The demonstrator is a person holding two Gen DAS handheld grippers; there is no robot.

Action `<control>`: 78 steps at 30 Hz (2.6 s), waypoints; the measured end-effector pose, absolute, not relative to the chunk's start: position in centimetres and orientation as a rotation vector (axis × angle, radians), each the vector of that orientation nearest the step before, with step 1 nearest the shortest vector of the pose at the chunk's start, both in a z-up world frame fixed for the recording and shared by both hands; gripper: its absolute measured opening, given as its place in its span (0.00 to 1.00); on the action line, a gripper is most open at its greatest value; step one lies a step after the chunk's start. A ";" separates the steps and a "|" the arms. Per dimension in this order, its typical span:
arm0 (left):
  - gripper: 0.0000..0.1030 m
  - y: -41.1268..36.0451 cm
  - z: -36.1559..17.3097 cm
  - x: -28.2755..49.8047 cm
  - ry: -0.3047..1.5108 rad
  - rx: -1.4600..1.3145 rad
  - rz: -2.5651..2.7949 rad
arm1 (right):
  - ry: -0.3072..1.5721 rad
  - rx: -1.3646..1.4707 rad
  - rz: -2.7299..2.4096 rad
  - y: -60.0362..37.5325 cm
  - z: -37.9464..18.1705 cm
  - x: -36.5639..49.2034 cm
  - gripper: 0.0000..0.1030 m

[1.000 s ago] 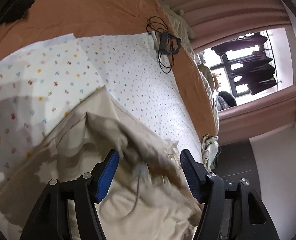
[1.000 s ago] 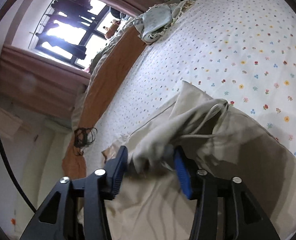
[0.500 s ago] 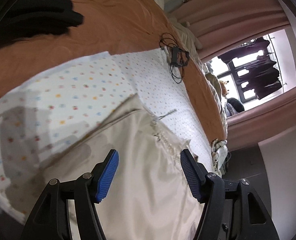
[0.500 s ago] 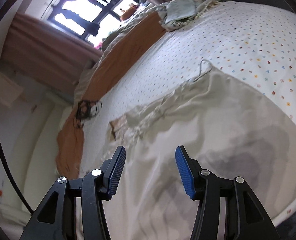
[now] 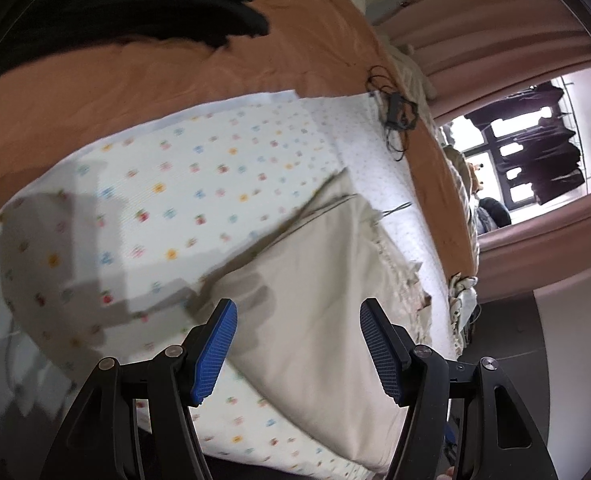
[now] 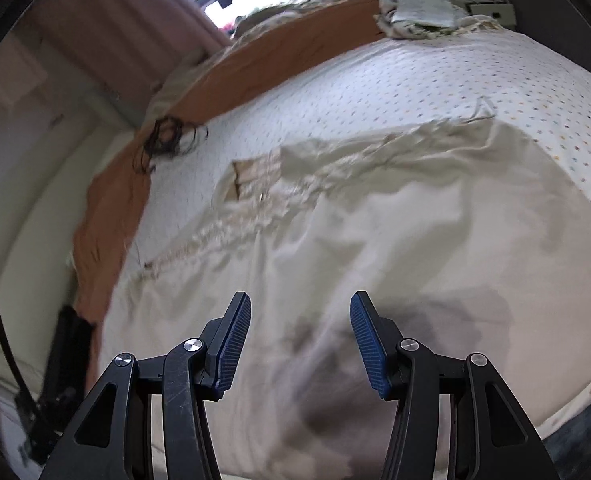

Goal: Fold large clothes

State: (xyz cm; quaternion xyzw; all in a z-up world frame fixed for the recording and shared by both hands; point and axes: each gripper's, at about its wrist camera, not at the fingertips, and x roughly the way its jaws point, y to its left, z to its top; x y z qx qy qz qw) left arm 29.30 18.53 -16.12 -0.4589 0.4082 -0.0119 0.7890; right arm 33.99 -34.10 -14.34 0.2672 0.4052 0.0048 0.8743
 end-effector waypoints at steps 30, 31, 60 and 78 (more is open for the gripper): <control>0.63 19.1 -19.5 28.6 0.956 -0.998 0.028 | 1.009 0.375 -0.005 -27.0 -21.0 50.8 0.04; 0.63 19.0 -19.5 28.5 0.961 -0.998 0.027 | 1.003 0.381 0.006 -26.9 -20.9 51.0 0.04; 0.61 16.1 -20.7 33.8 0.913 -0.987 -0.084 | 0.981 0.637 0.088 -29.8 -22.5 53.9 0.03; 0.11 13.8 -14.1 34.7 0.820 -0.996 -0.224 | 0.912 0.655 0.165 -31.5 -17.4 44.4 0.47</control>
